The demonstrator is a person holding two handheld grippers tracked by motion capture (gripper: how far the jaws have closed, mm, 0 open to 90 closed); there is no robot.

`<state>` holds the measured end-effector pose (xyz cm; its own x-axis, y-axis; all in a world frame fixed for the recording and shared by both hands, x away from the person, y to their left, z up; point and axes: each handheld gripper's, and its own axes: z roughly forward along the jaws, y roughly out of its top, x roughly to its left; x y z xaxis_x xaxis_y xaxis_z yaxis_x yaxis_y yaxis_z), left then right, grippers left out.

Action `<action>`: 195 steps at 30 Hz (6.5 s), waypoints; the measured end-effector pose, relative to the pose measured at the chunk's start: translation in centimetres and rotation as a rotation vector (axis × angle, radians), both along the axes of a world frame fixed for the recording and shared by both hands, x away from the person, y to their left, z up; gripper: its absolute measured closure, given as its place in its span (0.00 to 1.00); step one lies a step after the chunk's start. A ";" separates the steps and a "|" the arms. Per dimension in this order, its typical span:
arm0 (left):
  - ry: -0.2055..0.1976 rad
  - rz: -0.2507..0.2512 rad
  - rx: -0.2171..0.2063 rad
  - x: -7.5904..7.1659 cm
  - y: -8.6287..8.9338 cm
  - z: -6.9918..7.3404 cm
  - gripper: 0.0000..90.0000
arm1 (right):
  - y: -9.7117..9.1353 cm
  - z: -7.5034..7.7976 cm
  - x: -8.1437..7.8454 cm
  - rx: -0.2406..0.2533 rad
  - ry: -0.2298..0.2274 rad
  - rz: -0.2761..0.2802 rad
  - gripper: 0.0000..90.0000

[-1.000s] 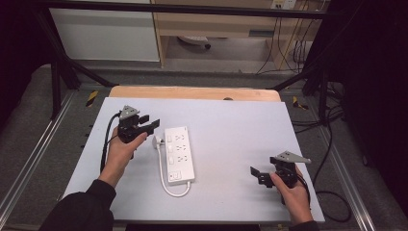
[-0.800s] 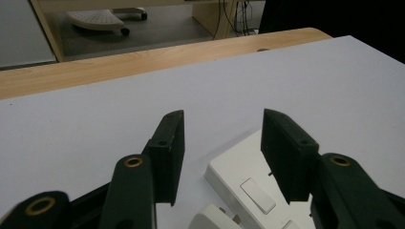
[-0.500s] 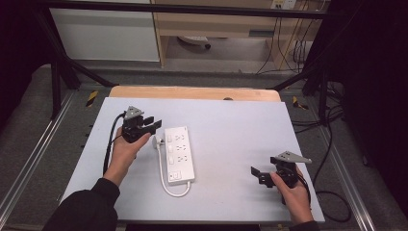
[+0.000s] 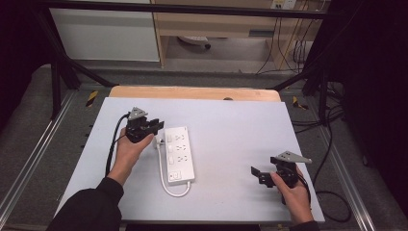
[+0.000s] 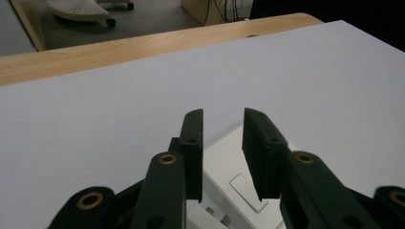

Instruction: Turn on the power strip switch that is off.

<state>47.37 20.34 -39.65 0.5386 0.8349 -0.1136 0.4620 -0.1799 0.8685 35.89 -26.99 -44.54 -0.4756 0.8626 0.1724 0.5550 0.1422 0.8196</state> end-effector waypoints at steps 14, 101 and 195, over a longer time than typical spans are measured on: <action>0.023 0.000 -0.013 0.3 -0.1 -0.6 0.89 | 0.0 0.0 0.0 0.004 0.002 -0.003 0.05; 0.096 -0.069 0.033 -1.1 -2.5 -4.1 1.00 | -0.2 0.1 -0.1 0.006 -0.001 0.001 0.04; 0.040 -0.098 -0.012 -1.3 -3.2 -3.4 0.77 | -0.4 0.2 -0.1 0.016 -0.007 -0.006 0.04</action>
